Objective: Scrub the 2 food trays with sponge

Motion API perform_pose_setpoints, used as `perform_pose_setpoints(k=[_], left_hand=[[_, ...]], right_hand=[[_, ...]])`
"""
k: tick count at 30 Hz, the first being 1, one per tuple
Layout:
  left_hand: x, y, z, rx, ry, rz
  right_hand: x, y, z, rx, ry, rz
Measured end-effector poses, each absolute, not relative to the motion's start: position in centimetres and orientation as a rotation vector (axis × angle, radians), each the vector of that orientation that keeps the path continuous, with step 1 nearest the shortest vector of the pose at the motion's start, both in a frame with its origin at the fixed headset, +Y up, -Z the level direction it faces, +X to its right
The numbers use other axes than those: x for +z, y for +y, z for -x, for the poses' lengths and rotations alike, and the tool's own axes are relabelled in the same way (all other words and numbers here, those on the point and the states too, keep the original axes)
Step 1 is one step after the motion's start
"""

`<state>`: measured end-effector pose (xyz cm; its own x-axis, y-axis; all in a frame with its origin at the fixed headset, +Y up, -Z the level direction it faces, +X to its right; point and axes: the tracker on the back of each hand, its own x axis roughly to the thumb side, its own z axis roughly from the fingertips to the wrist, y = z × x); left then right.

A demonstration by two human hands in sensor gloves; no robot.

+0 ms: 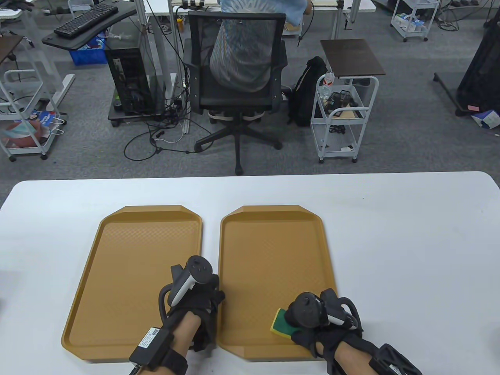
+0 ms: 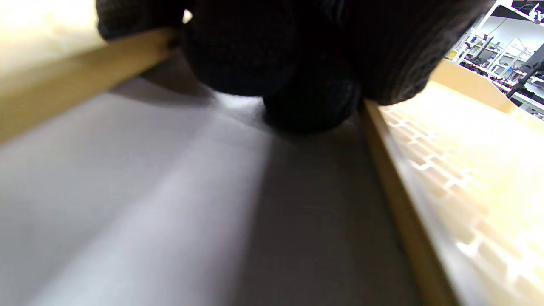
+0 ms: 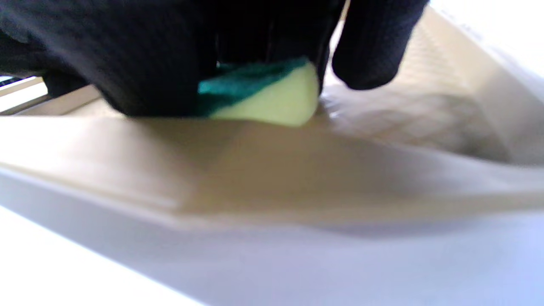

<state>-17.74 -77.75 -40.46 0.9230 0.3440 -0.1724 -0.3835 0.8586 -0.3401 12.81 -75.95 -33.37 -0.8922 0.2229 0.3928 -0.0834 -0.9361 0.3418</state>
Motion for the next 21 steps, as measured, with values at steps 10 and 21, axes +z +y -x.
perform_pose_setpoints(k=[10, 21], left_hand=[[-40.5, -77.8, 17.7, 0.376, 0.106, 0.373], [-40.5, -77.8, 17.7, 0.375, 0.102, 0.373]], right_hand=[[-34.0, -76.2, -13.1, 2.895, 0.372, -0.731], [-41.4, -76.4, -13.5, 2.881, 0.299, -0.431]])
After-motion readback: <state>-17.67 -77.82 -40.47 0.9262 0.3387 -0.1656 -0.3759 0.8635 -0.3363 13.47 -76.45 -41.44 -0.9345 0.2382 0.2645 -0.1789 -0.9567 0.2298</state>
